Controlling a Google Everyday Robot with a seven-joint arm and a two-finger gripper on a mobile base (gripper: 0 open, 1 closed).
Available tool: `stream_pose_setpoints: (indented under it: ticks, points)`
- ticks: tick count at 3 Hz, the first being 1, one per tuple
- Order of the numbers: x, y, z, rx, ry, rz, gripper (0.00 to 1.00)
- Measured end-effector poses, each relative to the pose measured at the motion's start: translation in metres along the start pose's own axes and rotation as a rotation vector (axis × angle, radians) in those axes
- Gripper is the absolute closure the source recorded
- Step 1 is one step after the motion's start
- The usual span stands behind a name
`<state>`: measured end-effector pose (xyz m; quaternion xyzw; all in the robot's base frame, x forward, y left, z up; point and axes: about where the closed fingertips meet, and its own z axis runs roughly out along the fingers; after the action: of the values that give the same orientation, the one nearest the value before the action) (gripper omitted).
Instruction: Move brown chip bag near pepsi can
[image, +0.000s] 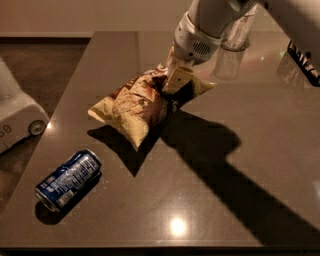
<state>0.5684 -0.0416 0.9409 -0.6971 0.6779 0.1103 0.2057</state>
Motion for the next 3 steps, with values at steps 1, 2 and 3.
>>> stream_pose_setpoints:
  ticks: [1, 2, 3]
  points:
    - [-0.005, 0.008, 0.010, -0.024, -0.011, -0.001, 1.00]
    - [-0.012, 0.018, 0.021, -0.049, -0.027, -0.003, 1.00]
    - [-0.019, 0.027, 0.028, -0.062, -0.041, -0.009, 0.83]
